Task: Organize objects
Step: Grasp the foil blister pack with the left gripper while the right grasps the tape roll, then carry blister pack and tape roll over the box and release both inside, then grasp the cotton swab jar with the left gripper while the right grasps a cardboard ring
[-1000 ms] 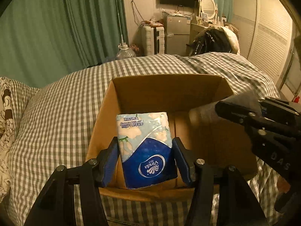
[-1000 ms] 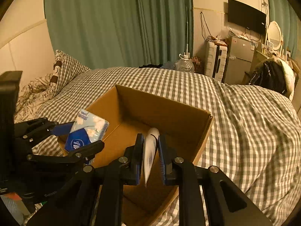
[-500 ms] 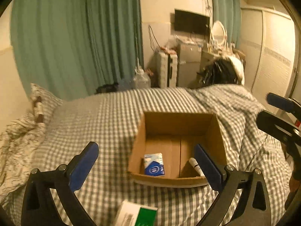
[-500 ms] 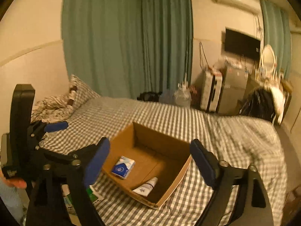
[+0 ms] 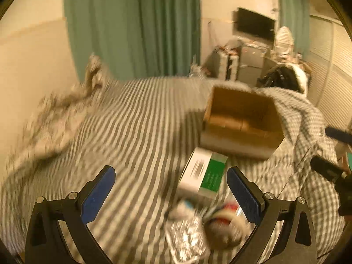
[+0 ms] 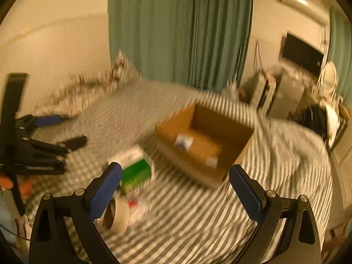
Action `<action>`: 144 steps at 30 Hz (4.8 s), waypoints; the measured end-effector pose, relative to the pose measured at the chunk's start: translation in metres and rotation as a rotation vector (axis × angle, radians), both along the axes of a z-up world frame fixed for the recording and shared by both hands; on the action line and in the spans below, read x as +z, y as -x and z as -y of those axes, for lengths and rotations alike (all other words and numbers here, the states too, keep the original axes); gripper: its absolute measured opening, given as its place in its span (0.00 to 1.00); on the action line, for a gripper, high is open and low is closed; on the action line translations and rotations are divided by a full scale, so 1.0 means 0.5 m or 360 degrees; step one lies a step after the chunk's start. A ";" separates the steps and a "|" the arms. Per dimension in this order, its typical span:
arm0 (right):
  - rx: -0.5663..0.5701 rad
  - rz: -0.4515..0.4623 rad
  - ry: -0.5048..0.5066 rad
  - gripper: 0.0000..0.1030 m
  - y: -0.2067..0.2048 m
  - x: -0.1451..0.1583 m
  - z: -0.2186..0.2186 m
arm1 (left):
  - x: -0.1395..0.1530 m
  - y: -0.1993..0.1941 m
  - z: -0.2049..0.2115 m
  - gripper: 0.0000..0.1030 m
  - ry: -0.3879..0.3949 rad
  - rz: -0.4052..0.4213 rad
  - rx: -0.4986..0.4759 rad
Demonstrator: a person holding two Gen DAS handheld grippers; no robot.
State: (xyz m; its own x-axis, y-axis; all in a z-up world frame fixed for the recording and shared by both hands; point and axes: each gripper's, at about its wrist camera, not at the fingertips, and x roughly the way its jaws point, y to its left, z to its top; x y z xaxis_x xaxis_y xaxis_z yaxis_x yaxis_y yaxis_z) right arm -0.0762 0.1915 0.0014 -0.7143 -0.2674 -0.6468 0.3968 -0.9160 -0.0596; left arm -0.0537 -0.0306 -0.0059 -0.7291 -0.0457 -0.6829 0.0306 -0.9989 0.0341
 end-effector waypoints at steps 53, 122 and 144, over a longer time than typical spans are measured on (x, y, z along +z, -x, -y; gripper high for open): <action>-0.0199 0.0341 0.0135 0.24 -0.040 -0.217 -0.136 | -0.305 -0.041 -0.069 0.70 -0.0021 0.0451 -0.0019; -0.0291 -0.0141 -0.0051 0.79 0.313 0.083 -0.118 | 0.070 0.366 -0.250 1.00 0.0014 -0.0123 -0.0360; -0.0184 0.0107 0.0003 0.86 0.162 -0.019 -0.112 | -0.048 0.136 -0.095 1.00 0.0133 0.0012 -0.0171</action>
